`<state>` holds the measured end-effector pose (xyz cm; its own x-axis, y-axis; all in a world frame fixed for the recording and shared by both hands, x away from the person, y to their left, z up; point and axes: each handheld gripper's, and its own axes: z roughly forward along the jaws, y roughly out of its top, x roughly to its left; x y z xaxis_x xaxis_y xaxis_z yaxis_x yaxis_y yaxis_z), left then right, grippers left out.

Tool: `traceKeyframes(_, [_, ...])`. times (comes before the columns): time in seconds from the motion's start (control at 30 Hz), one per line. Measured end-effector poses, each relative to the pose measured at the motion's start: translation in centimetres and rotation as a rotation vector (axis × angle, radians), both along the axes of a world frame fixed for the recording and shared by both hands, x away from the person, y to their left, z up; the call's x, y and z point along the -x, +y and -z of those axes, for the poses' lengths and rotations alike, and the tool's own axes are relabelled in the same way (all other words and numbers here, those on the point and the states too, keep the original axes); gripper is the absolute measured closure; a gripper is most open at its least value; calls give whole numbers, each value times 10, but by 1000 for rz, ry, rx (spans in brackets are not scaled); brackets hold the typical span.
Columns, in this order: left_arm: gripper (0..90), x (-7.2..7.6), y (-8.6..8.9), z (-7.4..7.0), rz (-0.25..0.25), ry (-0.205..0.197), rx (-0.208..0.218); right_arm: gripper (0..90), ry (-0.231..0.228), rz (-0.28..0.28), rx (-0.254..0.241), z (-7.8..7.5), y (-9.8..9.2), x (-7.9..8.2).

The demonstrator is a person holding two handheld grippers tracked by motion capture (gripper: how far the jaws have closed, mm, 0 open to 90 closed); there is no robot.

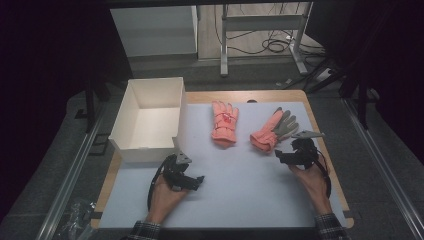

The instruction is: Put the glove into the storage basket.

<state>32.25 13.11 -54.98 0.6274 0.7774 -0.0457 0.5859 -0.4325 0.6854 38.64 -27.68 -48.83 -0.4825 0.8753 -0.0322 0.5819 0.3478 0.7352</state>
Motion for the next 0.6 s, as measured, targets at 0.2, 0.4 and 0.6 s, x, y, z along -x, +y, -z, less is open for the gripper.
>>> traceKeyframes(0.2, [0,0,0,0,0,0,0,386,-14,16,0,-10,-1,-26])
traceKeyframes(0.4, [0,0,0,0,-3,-1,5,445,-18,57,-6,-18,0,-57])
traceKeyframes(0.6, [0,0,0,0,0,0,2,426,-5,95,23,-13,6,-87])
